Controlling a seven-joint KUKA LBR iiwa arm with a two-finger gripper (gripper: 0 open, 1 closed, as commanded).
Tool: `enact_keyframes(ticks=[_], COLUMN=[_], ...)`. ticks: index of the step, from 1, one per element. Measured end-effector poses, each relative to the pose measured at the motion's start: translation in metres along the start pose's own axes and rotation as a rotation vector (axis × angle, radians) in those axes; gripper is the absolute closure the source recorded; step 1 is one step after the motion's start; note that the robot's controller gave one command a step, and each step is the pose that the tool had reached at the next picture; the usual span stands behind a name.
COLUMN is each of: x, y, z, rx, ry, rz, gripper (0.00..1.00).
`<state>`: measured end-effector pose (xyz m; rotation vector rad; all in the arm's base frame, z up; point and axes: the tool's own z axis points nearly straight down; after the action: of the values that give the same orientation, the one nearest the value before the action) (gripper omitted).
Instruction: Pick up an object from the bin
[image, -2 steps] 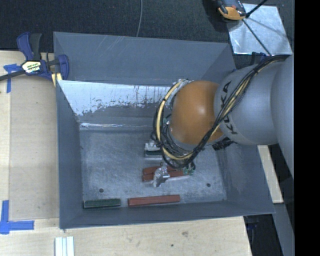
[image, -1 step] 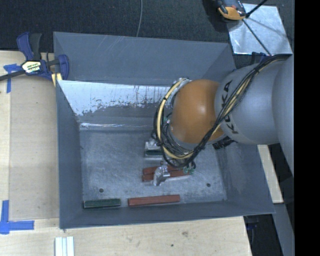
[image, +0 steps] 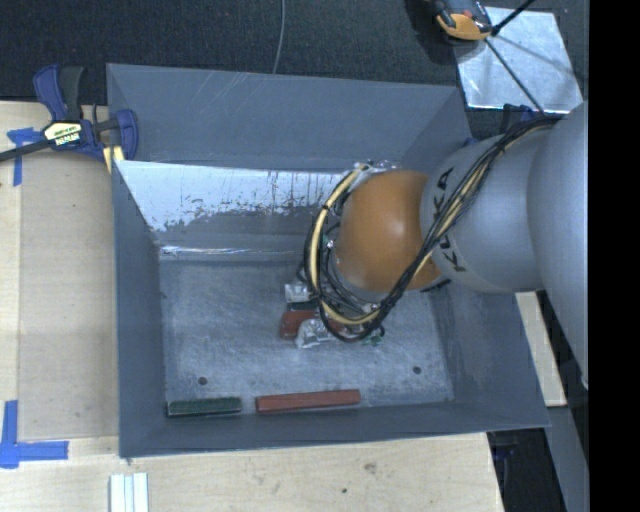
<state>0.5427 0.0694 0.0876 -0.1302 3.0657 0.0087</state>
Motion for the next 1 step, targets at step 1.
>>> enact_keyframes(ticks=[1], x=[0.0], y=[0.0], z=[0.0], rx=[0.0], ry=[0.0], rz=[0.0], gripper=[1.0])
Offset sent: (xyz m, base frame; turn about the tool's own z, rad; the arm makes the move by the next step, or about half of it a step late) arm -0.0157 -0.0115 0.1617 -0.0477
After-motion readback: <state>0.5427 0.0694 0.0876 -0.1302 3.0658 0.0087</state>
